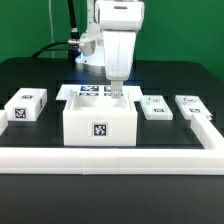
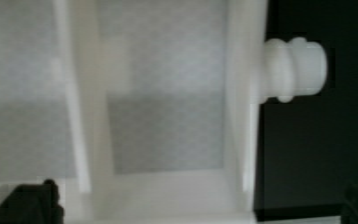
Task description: Assemble cabinet
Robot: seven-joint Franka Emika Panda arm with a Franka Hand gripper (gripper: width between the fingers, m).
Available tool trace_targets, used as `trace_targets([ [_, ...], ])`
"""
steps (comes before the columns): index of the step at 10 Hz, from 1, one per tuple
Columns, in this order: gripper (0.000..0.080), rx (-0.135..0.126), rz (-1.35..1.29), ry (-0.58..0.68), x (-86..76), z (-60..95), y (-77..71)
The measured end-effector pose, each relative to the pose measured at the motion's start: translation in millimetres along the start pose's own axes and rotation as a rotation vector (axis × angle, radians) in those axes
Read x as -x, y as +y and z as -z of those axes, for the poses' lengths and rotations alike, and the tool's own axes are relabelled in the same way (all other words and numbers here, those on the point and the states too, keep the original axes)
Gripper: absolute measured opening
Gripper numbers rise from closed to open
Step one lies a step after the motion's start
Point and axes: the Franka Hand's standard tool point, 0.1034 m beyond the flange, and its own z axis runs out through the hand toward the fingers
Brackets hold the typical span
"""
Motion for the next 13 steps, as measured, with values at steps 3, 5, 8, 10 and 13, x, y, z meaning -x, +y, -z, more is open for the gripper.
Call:
trace_targets([
  [3,0.0798,-0.014,0.000,0.008,0.1,-18.3,-20.4],
  [5,0.0798,-0.022,-0.003,0.014,-1.3,-29.2,-24.1],
  [8,0.0670,-0.020,-0.006,0.015,-1.8,-30.5,-22.4],
  [10,0.0531,-0.021,-0.006,0.015,-1.7,-30.6,-22.7],
  [13,0.0206,-0.021,-0.006,0.015,-1.7,-30.7,-22.7],
])
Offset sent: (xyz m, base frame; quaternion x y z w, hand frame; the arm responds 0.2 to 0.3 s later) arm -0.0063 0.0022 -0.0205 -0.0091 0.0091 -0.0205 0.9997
